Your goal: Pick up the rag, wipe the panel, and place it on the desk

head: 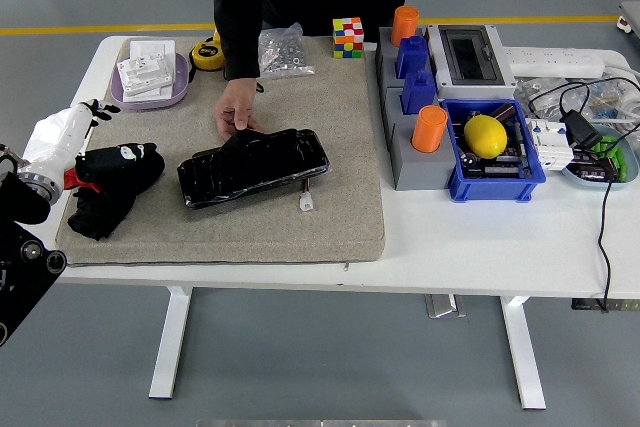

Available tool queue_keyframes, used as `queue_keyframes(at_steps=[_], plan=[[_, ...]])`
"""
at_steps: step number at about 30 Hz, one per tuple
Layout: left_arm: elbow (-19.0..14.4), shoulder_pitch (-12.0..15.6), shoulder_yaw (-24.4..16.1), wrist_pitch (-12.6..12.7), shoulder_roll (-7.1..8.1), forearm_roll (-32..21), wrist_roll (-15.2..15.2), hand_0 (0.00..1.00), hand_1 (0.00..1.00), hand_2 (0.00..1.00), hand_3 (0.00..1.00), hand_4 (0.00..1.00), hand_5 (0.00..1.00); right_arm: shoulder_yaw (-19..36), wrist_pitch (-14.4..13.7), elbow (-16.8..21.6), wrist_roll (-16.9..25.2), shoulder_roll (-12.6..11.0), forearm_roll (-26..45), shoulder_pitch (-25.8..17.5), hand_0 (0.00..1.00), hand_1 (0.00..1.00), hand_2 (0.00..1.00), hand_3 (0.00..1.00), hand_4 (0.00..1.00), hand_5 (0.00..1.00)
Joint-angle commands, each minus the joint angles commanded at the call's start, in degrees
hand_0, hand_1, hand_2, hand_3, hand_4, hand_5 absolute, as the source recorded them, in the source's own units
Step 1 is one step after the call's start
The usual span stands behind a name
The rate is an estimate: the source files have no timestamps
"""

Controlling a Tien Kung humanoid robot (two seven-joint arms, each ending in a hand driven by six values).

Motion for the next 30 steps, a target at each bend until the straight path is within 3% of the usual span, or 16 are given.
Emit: queue_keyframes(at_steps=[12,16,17,30], plan=[[5.72,-1.04,1.15,1.41,-1.98,0.79,-1.35,0.539,0.753,0.778,0.778,0.998,0.609,-0.61,-0.17,0.55,0.09,-0.17,0.03,0.26,0.689,0.462,0.645,0.613,0.998,0.676],[6.99,-1.22,1.32,1.1,-2.16,0.54,-1.37,0.539,0.753,0.778,0.778,0.998,0.609,-0.35,-0.15,0.49,-0.05,-0.18,-0.17,0.32,0.689,0.462,0.645,0.613,0.998,0.676],[7.06,-1.28,1.4,1.05,-2.18,0.34,-1.46,0.625,0.817,0.842,0.797,0.998,0.606,-0.19,-0.15,0.46,-0.09,-0.16,-0.28,0.33,0.689,0.462,0.644,0.614,0.998,0.675],[9.74,-2.33,3.02,0.6,-2.36,0.0,-1.52,0.67,0.83,0.854,0.802,0.998,0.609,0.55,-0.5,0.76,-0.02,-0.08,-0.4,0.59,0.687,0.461,0.644,0.614,0.998,0.677]])
